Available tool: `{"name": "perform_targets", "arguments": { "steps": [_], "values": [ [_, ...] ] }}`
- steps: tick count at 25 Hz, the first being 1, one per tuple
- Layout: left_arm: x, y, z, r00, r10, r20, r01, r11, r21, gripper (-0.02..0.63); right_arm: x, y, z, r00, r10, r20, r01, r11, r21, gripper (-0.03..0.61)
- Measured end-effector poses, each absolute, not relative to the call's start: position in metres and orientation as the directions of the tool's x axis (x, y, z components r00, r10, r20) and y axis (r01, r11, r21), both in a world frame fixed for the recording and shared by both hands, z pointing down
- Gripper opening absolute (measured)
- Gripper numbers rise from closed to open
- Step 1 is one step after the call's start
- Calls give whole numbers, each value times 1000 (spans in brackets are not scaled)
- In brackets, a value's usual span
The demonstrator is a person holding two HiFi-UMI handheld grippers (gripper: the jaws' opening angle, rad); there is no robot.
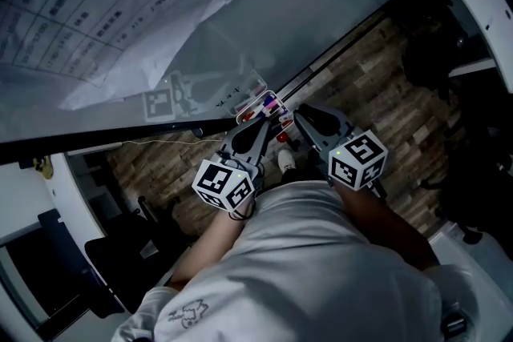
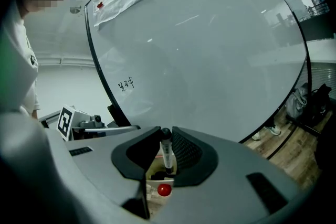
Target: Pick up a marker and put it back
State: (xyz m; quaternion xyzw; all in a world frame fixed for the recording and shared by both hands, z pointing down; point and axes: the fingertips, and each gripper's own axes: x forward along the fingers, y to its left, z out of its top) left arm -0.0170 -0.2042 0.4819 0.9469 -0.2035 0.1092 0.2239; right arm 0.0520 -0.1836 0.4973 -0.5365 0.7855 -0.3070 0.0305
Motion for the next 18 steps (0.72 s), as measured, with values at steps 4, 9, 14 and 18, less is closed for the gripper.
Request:
{"name": "perform_targets", "arguments": {
  "steps": [4, 9, 14, 18],
  "values": [
    [-15, -205, 487, 894, -326, 306, -430, -815, 387, 5, 52, -186, 504, -421, -858, 296, -826, 227, -516, 75],
    [-14, -206, 492, 896, -313, 314, -424, -812, 400, 5, 52, -189, 510, -421, -856, 301, -822, 219, -526, 75],
    [-13, -209, 496, 896, -312, 317, -425, -809, 405, 5, 52, -192, 517, -423, -850, 314, -826, 220, -519, 75],
    [-10, -210, 498, 898, -303, 320, -419, -812, 406, 5, 51, -191, 522, -428, -844, 323, -823, 216, -525, 75]
  ]
}}
